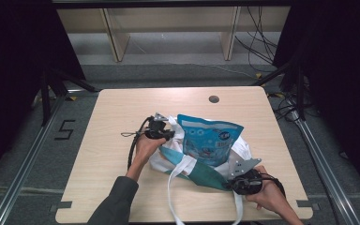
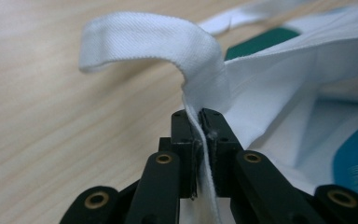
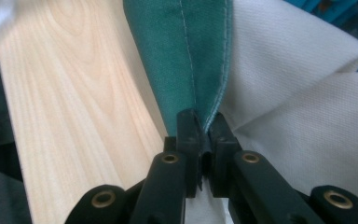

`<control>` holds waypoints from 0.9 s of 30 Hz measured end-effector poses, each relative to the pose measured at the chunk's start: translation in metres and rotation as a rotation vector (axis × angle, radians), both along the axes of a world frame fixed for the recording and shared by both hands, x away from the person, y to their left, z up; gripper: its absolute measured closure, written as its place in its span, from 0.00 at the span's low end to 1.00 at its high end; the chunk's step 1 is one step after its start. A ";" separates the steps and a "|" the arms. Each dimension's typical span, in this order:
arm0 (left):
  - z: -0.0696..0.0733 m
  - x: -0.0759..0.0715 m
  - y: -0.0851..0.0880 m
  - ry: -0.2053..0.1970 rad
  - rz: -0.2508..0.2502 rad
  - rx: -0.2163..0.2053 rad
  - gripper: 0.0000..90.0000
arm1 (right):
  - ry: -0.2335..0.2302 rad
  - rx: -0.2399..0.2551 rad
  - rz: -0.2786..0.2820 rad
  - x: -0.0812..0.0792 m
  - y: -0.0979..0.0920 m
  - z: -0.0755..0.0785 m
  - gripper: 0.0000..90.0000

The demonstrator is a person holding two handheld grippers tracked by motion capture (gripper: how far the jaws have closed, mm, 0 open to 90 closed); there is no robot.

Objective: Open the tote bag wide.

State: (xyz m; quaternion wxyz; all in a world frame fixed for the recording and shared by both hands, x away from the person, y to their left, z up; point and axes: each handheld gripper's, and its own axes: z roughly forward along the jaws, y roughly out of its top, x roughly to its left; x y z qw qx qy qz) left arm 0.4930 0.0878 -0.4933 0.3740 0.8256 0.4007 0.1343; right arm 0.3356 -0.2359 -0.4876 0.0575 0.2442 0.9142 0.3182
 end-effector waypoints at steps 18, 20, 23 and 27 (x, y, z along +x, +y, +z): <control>0.077 -0.104 0.018 -0.162 -0.141 -0.204 0.52 | -0.258 0.197 -0.183 0.010 -0.042 0.082 0.59; 0.076 -0.107 0.016 -0.160 -0.166 -0.203 0.50 | -0.267 0.166 -0.206 0.018 -0.045 0.083 0.59; 0.072 -0.112 0.006 -0.147 -0.204 -0.207 0.48 | -0.272 0.143 -0.238 0.025 -0.045 0.080 0.59; 0.062 -0.106 -0.006 -0.125 -0.251 -0.175 0.50 | -0.255 0.107 -0.232 0.041 -0.044 0.072 0.62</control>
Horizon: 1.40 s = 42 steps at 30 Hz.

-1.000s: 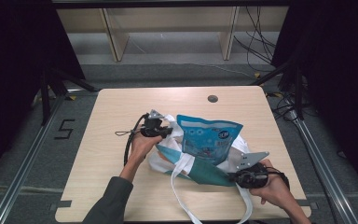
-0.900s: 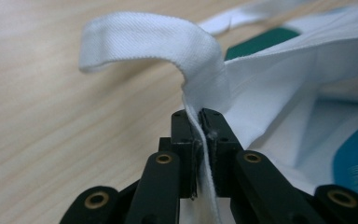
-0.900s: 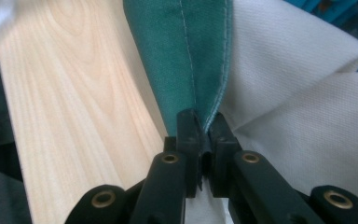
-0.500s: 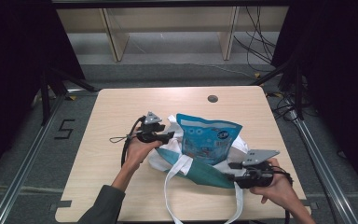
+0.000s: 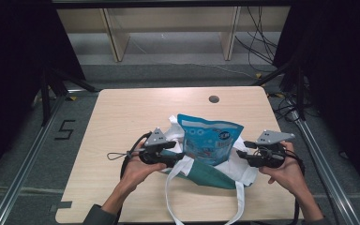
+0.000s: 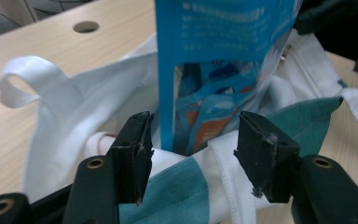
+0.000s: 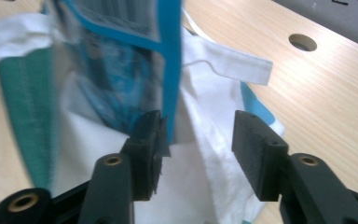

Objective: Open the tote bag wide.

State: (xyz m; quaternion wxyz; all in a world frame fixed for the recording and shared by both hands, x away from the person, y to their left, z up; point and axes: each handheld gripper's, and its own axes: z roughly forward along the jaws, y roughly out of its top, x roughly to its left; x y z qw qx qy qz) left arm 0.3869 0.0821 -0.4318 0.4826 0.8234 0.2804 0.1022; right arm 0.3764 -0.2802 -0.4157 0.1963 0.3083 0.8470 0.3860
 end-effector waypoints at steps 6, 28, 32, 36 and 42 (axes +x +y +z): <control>-0.016 0.004 -0.010 0.093 -0.026 -0.019 0.47 | 0.049 -0.003 -0.019 0.016 0.003 -0.008 0.62; -0.060 -0.022 -0.009 0.041 -0.129 0.287 0.82 | 0.048 -0.200 -0.158 0.084 0.014 -0.052 0.98; -0.062 -0.021 -0.007 0.051 -0.130 0.275 0.82 | 0.064 -0.214 -0.151 0.089 0.017 -0.066 0.98; -0.046 -0.025 -0.005 0.027 -0.136 0.261 0.73 | 0.058 -0.196 -0.166 0.087 0.016 -0.061 0.83; 0.008 -0.031 0.001 -0.065 -0.125 0.155 0.54 | 0.022 -0.098 -0.211 0.071 0.001 -0.031 0.65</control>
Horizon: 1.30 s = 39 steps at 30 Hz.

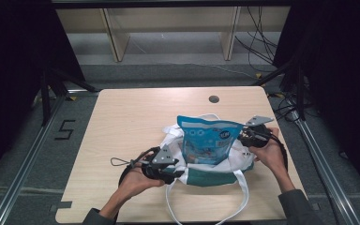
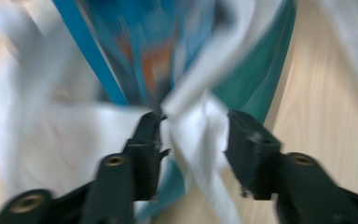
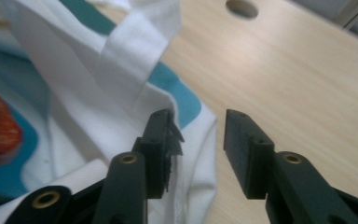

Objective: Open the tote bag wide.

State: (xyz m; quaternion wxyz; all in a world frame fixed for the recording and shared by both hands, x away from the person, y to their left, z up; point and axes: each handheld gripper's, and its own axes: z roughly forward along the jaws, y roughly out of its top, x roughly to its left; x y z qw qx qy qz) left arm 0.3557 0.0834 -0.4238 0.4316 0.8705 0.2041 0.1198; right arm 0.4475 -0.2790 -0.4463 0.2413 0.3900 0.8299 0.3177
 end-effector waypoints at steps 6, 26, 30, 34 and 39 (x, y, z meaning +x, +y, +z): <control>0.016 0.037 0.008 -0.104 0.191 0.030 0.51 | -0.033 0.171 0.056 -0.040 -0.010 0.034 0.59; -0.024 0.135 0.000 0.015 0.352 -0.008 0.84 | 0.166 0.147 0.476 -0.121 0.040 0.010 0.77; -0.043 0.149 0.001 0.078 0.375 0.016 0.84 | 0.172 0.075 0.483 -0.119 0.038 -0.003 0.95; -0.063 0.152 -0.001 0.094 0.388 0.035 0.85 | 0.195 0.040 0.475 -0.117 0.038 -0.015 0.97; -0.050 0.142 -0.005 0.043 0.393 0.064 0.74 | 0.239 -0.012 0.439 -0.115 0.043 -0.033 0.87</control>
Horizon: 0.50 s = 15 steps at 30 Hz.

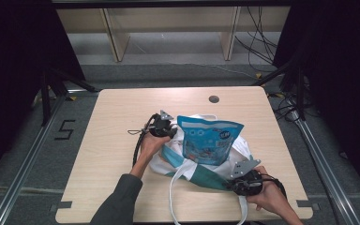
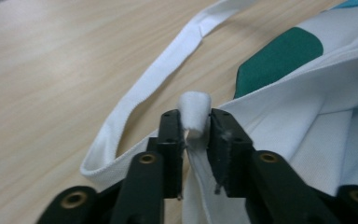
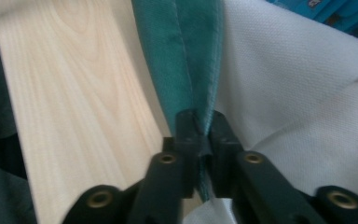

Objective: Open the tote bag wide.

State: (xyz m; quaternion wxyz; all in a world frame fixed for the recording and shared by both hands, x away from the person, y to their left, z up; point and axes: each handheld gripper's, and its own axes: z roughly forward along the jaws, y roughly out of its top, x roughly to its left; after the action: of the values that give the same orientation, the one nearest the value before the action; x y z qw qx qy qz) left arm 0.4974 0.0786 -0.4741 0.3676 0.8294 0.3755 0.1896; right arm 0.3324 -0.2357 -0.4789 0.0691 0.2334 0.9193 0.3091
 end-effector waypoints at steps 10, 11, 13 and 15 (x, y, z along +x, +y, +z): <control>0.059 -0.053 0.022 -0.198 -0.032 -0.136 0.59 | -0.170 0.224 -0.116 0.003 -0.037 0.065 0.71; 0.062 -0.062 0.023 -0.204 -0.055 -0.134 0.63 | -0.185 0.223 -0.147 0.004 -0.041 0.071 0.71; 0.061 -0.077 0.025 -0.174 -0.094 -0.130 0.72 | -0.247 0.196 -0.212 0.011 -0.048 0.076 0.72; 0.056 -0.090 0.026 -0.149 -0.130 -0.127 0.74 | -0.284 0.136 -0.278 0.022 -0.054 0.075 0.73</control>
State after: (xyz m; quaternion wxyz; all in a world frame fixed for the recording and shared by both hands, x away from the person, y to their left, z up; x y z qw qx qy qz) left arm 0.4070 0.1049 -0.4181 0.4576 0.8107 0.3040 0.2023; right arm 0.3540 -0.2898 -0.4039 0.2243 0.3161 0.8363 0.3877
